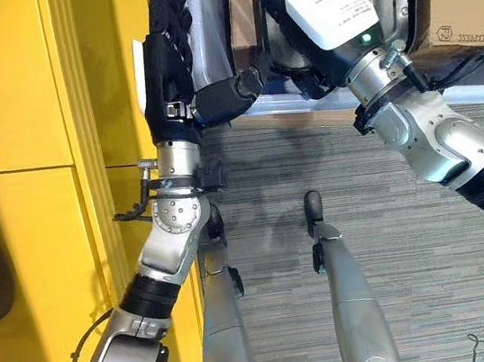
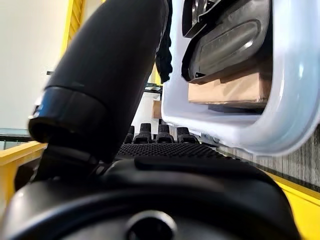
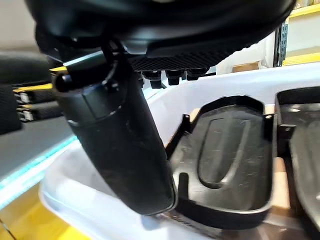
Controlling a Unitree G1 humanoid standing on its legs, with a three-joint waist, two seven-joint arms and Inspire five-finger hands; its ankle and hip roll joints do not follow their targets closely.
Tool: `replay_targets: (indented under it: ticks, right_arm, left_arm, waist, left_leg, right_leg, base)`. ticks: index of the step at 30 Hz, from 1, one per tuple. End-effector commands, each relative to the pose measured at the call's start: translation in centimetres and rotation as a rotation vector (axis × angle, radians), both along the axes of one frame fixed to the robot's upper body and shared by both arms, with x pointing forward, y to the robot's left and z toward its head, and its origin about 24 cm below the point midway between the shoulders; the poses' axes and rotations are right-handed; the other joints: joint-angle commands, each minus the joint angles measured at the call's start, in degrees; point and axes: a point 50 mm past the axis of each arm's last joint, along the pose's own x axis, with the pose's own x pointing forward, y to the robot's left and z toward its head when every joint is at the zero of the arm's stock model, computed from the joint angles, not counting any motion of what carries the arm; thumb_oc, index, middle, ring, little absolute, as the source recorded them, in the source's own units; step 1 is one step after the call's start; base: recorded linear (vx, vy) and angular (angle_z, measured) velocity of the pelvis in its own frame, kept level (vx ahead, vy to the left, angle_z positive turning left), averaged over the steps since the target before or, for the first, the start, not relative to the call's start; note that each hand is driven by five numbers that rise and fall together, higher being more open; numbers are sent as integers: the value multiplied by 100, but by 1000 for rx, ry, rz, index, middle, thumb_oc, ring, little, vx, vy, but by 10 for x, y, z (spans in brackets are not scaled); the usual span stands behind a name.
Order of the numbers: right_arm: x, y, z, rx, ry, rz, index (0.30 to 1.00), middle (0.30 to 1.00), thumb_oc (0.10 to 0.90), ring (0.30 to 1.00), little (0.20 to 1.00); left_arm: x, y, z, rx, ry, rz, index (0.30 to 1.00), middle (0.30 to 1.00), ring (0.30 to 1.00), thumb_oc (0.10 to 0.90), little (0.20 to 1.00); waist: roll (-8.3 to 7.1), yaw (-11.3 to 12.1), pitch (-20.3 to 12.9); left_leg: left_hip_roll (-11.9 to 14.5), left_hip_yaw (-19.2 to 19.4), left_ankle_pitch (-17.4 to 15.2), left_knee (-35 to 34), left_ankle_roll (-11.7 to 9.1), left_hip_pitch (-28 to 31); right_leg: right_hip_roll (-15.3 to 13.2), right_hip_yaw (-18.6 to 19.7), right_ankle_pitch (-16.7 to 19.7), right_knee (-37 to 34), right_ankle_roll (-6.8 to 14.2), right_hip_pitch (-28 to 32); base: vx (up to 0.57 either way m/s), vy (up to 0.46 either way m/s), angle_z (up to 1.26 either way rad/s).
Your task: Move parts from the plastic box to the shelf.
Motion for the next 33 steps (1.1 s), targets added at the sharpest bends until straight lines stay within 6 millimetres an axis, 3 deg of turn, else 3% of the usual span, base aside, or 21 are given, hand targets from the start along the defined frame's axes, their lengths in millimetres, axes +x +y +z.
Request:
replay_targets:
  ticks: [1,7,12,21,33]
  right_arm:
    - [-27,2,65,-23,-283,31,1000,1000,900,1000,1000]
    - [-24,-11,69,-47,-273,-53,1000,1000,900,1000,1000]
    - [-21,-27,71,80,-294,-118,1000,1000,900,1000,1000]
    - [-19,-12,60,17,-261,-83,1000,1000,900,1000,1000]
    - [-17,-15,56,71,-274,-63,1000,1000,900,1000,1000]
  left_arm:
    - [-28,4,40,-33,-267,-92,1000,1000,1000,900,1000]
    - [-29,9,38,-30,-261,-97,1000,1000,1000,900,1000]
    - [-30,12,36,-41,-265,-86,1000,1000,1000,900,1000]
    - [-28,9,34,-60,-251,-85,1000,1000,1000,900,1000]
    - [-26,7,30,-58,-238,-98,1000,1000,1000,900,1000]
  waist:
    - [-161,-59,-85]
    - [-204,-49,-85]
    - [-197,-65,-85]
    - [-101,-78,-85]
    - [-40,-70,-85]
  left_leg:
    - [262,320,-1134,1002,100,59]
    - [266,285,-1164,1066,101,17]
    - [254,289,-1112,1063,111,-87]
    - [238,327,-1132,1091,103,-198]
    - [194,288,-1147,1200,107,-481]
  right_leg:
    - [-2,-121,-3,-696,-100,405]
    - [-2,-142,4,-706,-99,402]
    - [0,-142,38,-718,-118,317]
    - [4,-105,-18,-634,-134,167]
    - [20,-69,-34,-567,-145,-104]
  base:
    - [0,0,0]
    - [2,-15,0]
    - [0,0,0]
    - [-1,3,0]
    - [0,0,0]
